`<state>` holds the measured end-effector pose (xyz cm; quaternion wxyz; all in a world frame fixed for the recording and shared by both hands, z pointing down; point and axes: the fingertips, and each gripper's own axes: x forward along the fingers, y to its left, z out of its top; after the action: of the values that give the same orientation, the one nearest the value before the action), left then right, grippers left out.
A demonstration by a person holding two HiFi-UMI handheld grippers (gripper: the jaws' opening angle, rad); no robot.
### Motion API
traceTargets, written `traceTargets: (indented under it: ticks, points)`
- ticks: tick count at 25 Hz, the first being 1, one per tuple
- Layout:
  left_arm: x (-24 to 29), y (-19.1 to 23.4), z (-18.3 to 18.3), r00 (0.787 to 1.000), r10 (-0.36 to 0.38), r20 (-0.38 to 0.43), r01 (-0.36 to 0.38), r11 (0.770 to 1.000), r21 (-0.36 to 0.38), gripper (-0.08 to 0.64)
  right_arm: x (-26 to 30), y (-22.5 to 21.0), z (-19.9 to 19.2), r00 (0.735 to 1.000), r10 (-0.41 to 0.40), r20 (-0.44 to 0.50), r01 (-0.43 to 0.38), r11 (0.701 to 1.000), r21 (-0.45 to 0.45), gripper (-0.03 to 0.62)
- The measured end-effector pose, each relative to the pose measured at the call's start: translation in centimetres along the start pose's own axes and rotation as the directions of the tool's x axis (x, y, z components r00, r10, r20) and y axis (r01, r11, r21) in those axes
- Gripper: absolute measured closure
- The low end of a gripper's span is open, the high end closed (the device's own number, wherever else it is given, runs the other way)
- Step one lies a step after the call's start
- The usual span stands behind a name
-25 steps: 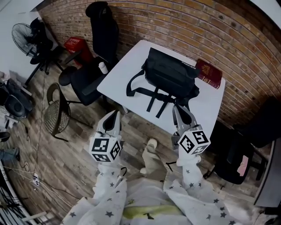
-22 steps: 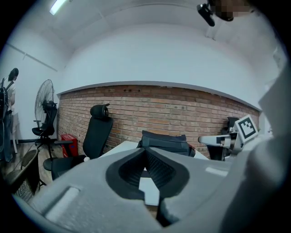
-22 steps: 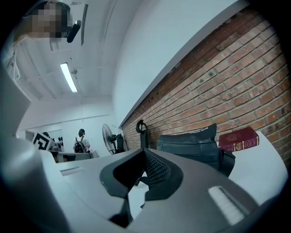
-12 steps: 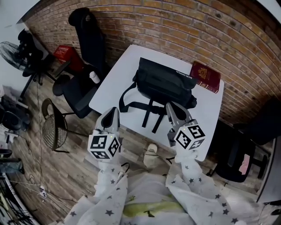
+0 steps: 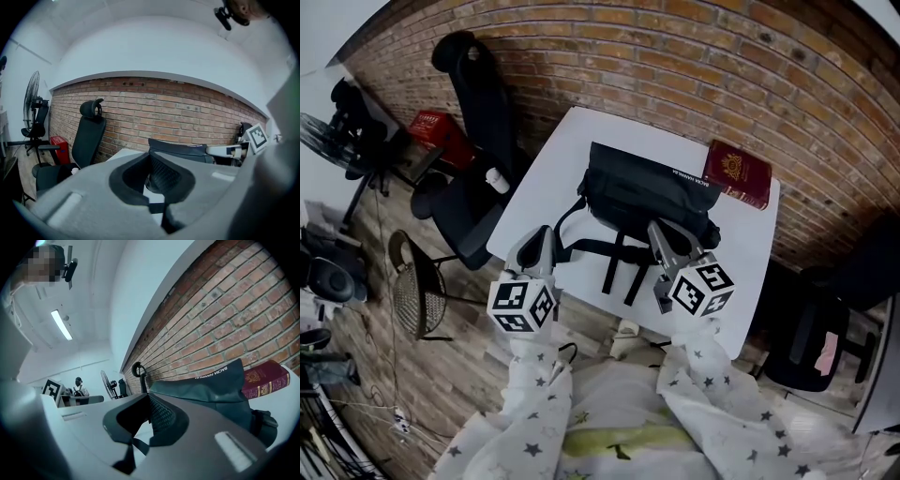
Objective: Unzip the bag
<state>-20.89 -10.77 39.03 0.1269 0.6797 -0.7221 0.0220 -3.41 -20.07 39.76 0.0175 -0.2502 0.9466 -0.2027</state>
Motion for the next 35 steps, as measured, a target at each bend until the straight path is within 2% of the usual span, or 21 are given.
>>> traceTargets:
  ticks: [5, 10, 15, 19, 25, 29, 35]
  points:
    - [2.5, 1.0, 0.3, 0.999, -0.050, -0.005, 0.050, 0.999, 0.015, 0.560, 2.2, 1.1, -1.2, 0.996, 0.077, -0.040, -0.077, 0.997, -0.002, 0.584]
    - [4.9, 2.3, 1.2, 0.996, -0.090, -0.016, 0.091, 0.995, 0.027, 0.560, 3.9, 1.9, -1.9, 0.992, 0.111, -0.066, -0.111, 0.994, -0.007, 0.584]
    - [7.1, 3.2, 0.7, 0.989, -0.137, -0.047, 0.138, 0.990, 0.016, 0.560, 5.7, 2.0, -3.3, 0.990, 0.089, -0.111, -0.090, 0.996, -0.004, 0.584]
    - [9.6, 3.5, 0.2, 0.971, -0.218, -0.094, 0.220, 0.975, 0.013, 0.547, 7.3, 1.6, -4.1, 0.994, 0.019, -0.111, -0.017, 1.000, 0.021, 0.581]
    - [13.3, 3.8, -0.1, 0.926, -0.350, -0.143, 0.357, 0.934, 0.027, 0.516, 10.9, 1.9, -5.8, 0.993, -0.028, -0.111, 0.036, 0.997, 0.071, 0.541]
    - [15.1, 3.3, -0.4, 0.883, -0.442, -0.155, 0.450, 0.893, 0.018, 0.481, 12.7, 2.0, -7.5, 0.991, -0.065, -0.118, 0.076, 0.993, 0.092, 0.513]
    - [17.4, 2.0, -0.5, 0.810, -0.566, -0.154, 0.573, 0.820, -0.003, 0.381, 14.5, 1.9, -9.4, 0.987, -0.104, -0.121, 0.117, 0.988, 0.105, 0.482]
